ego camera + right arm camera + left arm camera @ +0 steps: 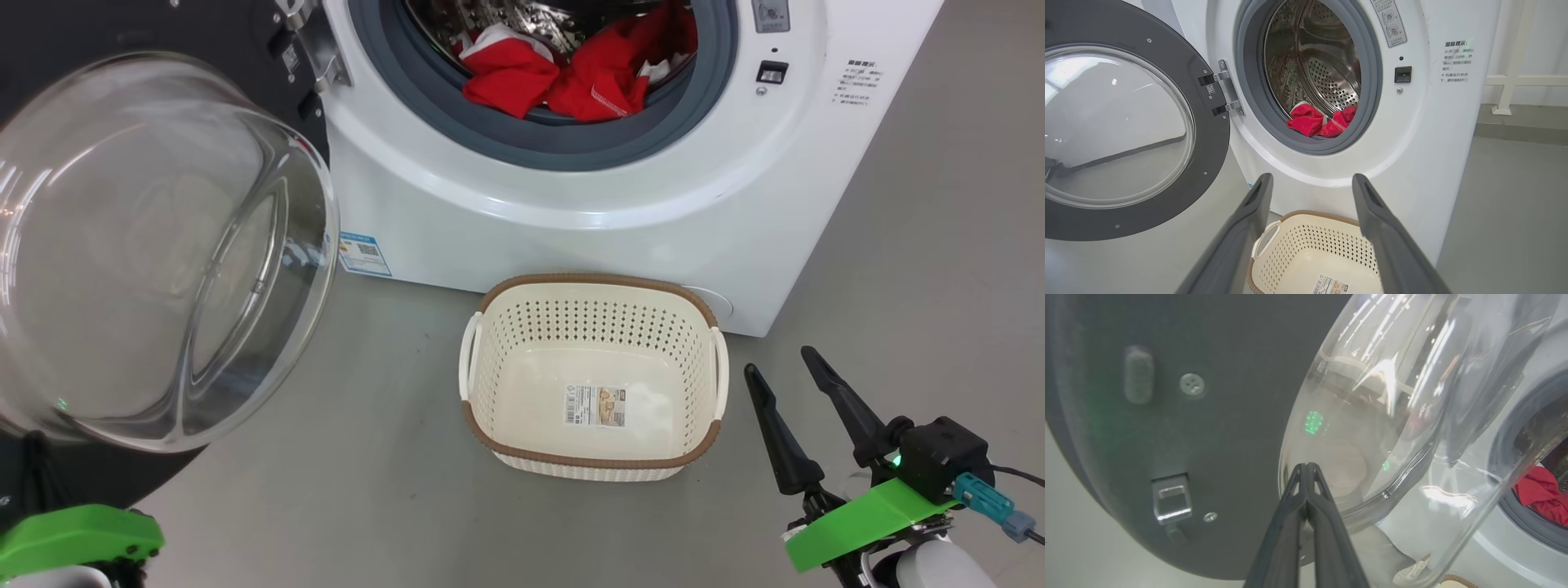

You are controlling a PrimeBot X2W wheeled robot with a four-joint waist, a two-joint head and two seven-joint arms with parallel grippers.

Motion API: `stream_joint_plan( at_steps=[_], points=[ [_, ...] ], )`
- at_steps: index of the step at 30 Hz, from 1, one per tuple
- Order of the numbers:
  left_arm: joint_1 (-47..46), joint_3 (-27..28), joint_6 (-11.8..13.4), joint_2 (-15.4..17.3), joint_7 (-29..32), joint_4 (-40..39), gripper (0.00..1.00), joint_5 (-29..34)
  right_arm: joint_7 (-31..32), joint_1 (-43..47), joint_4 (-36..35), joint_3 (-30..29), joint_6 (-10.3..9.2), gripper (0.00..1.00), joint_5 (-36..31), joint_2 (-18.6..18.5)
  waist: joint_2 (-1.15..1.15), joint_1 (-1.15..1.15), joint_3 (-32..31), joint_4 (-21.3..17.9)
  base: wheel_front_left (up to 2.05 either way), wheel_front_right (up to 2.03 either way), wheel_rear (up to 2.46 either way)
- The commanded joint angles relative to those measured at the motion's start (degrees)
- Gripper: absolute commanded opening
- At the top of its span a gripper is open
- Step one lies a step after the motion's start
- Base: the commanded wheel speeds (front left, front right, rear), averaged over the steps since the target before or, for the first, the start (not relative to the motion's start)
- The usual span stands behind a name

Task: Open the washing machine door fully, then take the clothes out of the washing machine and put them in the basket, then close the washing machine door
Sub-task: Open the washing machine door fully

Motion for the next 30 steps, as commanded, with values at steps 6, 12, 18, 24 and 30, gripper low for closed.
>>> stream_joint_plan(
  at_steps=[6, 12, 18, 24, 30],
  points=[
    [3.3, -2.0, 1.1, 2.1, -0.4, -3.6, 0.0, -1.9, -0.4, -0.7, -1.3, 0.9, 0.43, 1.0, 0.0, 0.3, 0.0, 0.0, -0.9, -0.2, 0.0, 0.0, 0.0],
    [6.0, -5.4, 1.0, 2.1, -0.4, -6.3, 0.0, -2.3, -0.4, -0.1, -1.2, 0.8, 0.43, 1.0, 0.1, 0.6, 0.0, 0.0, -1.7, -0.8, 0.0, 0.0, 0.0],
    [9.1, -9.2, -1.3, 2.1, -0.4, -10.1, 0.0, -2.0, -0.4, 0.4, -1.2, 0.4, 0.43, 1.0, 0.2, 1.0, 0.0, 0.0, -2.2, -2.3, 0.0, 0.0, 0.0],
    [11.5, -11.8, -3.8, 2.1, -0.4, -12.7, 0.22, -1.1, -0.4, 0.7, -1.2, 0.0, 0.43, 1.0, 0.2, 1.2, 0.0, 0.0, -2.6, -4.1, 0.0, 0.0, 0.0],
    [12.9, -14.0, -5.8, 2.1, -0.4, -15.0, 0.99, -0.2, -0.4, 1.5, -1.2, -1.0, 0.43, 1.0, 0.0, 1.3, 0.0, 0.0, -3.1, -6.4, 0.0, 0.0, 0.0]
  ],
)
